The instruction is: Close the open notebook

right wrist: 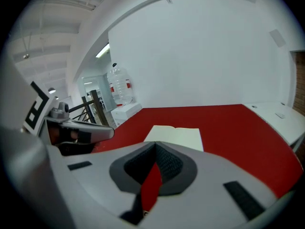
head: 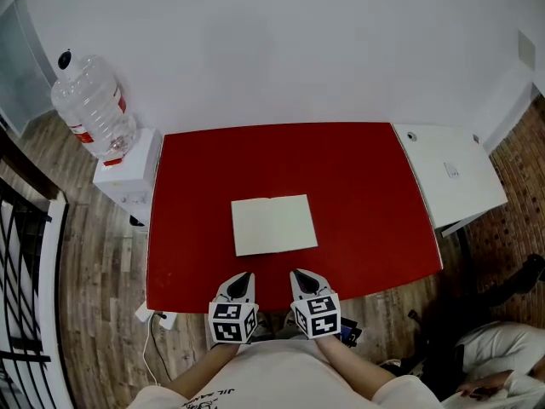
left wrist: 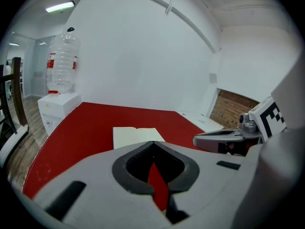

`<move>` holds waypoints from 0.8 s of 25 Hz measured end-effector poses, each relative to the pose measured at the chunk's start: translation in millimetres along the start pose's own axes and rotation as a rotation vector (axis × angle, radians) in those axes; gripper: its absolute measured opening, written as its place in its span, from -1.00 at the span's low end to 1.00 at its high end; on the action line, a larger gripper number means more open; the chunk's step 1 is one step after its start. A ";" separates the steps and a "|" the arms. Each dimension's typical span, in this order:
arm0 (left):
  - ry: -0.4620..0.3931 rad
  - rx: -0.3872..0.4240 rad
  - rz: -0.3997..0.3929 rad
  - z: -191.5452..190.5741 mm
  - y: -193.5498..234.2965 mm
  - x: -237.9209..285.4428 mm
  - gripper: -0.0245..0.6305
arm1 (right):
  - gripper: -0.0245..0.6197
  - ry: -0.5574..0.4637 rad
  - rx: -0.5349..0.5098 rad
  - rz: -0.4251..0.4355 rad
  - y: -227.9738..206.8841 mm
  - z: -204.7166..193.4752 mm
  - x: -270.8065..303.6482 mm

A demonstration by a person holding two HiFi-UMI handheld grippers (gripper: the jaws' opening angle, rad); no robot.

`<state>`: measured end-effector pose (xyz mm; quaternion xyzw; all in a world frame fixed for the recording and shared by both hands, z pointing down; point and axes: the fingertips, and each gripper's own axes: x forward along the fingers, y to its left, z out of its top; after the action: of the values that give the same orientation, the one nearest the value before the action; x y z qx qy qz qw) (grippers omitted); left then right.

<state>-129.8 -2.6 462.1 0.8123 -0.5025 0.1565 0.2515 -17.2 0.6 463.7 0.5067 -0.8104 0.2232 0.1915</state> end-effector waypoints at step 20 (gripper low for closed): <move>0.021 -0.023 0.055 2.7 11.2 30.9 -0.91 | -0.91 0.043 -0.011 0.030 -24.7 3.1 29.5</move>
<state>-126.0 -31.0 478.3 0.7936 -0.5235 0.1662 0.2618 -7.2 -32.4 481.1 0.4884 -0.8149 0.2325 0.2083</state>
